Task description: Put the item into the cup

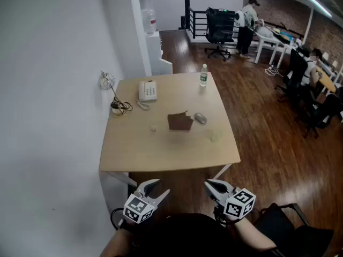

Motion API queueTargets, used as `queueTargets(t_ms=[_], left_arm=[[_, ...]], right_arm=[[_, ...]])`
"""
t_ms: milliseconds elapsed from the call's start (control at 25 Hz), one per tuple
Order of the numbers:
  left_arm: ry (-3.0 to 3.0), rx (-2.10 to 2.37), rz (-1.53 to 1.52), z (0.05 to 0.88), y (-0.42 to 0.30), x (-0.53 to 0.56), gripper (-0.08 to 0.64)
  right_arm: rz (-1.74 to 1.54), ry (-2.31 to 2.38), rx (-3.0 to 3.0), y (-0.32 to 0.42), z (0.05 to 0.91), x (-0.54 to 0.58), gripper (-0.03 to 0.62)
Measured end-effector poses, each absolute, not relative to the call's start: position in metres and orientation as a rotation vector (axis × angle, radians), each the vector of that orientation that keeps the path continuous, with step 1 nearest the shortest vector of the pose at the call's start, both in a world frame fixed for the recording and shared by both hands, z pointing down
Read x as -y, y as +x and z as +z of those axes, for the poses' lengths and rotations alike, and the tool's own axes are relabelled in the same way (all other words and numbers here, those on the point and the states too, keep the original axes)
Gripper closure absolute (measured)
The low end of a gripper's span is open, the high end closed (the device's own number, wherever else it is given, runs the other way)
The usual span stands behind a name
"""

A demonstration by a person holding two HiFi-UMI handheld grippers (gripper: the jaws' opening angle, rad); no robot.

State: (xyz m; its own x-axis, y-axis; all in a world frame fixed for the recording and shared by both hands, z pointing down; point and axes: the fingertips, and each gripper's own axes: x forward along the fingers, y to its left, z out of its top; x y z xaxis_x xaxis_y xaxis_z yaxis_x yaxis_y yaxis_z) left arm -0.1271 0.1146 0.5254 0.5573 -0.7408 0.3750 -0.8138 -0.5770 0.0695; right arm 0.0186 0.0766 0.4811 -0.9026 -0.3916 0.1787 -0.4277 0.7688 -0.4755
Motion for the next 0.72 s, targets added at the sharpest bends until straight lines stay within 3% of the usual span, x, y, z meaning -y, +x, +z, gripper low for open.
queueTargets(t_ms=[720], left_arm=[[2.414,1.5,0.488,0.546,-0.11,-0.056,0.368]], right_arm=[[0.666,0.53,2.914,0.065,0.48,-0.028,0.584]])
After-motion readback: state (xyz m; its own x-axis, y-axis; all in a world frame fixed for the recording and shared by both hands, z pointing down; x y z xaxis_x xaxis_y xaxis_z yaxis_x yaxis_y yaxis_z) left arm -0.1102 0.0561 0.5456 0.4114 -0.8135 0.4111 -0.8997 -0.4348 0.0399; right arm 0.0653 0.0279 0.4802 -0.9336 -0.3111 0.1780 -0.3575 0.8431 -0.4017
